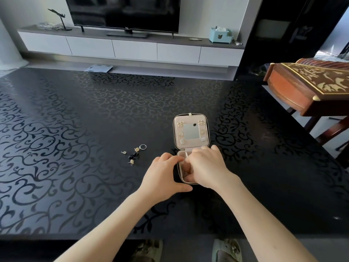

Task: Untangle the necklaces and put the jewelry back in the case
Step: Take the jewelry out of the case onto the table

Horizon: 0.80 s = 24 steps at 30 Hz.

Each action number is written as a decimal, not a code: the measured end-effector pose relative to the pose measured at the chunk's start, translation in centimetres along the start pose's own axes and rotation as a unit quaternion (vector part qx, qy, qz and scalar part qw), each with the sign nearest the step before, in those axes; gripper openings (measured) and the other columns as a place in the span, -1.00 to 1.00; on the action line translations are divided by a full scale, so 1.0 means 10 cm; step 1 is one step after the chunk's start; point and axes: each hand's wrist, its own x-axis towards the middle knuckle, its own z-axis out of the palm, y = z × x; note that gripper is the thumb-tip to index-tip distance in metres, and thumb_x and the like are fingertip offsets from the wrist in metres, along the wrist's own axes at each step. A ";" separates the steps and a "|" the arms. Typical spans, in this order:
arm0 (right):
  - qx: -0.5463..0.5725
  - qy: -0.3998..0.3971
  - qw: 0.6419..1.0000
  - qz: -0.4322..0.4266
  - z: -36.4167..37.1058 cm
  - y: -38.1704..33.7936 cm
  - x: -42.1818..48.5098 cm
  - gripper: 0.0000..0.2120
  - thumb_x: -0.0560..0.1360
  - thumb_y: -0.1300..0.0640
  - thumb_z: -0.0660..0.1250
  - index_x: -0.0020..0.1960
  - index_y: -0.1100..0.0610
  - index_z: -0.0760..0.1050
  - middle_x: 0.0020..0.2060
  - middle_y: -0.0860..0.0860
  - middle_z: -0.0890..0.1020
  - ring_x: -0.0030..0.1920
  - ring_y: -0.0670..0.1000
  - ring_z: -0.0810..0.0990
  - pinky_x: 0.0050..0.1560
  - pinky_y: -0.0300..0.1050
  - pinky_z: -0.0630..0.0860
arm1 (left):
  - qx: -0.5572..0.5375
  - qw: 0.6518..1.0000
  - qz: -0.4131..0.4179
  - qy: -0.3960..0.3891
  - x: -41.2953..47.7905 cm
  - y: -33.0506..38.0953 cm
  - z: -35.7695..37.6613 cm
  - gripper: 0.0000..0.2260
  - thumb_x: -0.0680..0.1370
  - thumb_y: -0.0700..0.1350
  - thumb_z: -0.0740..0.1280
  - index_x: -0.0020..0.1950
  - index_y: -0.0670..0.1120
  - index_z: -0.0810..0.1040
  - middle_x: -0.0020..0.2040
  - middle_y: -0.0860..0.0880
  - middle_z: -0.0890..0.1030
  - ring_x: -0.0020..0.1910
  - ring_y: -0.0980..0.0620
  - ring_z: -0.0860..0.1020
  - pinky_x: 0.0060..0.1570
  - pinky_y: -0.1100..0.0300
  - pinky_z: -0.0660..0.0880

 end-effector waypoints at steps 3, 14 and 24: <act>-0.034 0.004 0.999 -0.028 0.07 0.00 0.00 -0.73 0.49 -0.07 0.30 0.10 0.06 0.53 0.04 0.01 0.50 0.15 0.08 0.42 0.09 -0.03 0.21 | -0.003 1.000 0.002 0.000 0.02 -0.03 0.00 -0.29 0.27 0.17 0.50 0.37 0.09 0.37 0.20 0.11 0.41 0.20 0.05 0.34 0.10 0.30 0.29; 0.195 0.089 0.976 0.037 -0.22 0.25 -0.18 -0.82 0.52 -0.06 0.24 -0.07 0.00 0.55 -0.08 -0.10 0.49 0.01 -0.04 0.43 0.13 -0.02 0.31 | -0.005 1.000 -0.008 -0.013 0.15 -0.08 -0.03 -0.37 0.29 0.12 0.51 0.31 0.08 0.41 0.25 0.12 0.42 0.26 0.02 0.35 0.25 0.00 0.34; 0.204 -0.044 0.978 0.001 -0.10 0.19 -0.37 -0.88 0.47 -0.07 0.31 -0.11 -0.06 0.59 -0.10 -0.14 0.54 0.01 -0.10 0.45 0.18 -0.06 0.33 | 0.022 1.000 -0.015 0.013 0.33 -0.19 -0.05 -0.55 0.40 0.12 0.42 0.22 0.07 0.39 0.15 0.11 0.49 0.19 0.00 0.37 0.16 -0.06 0.38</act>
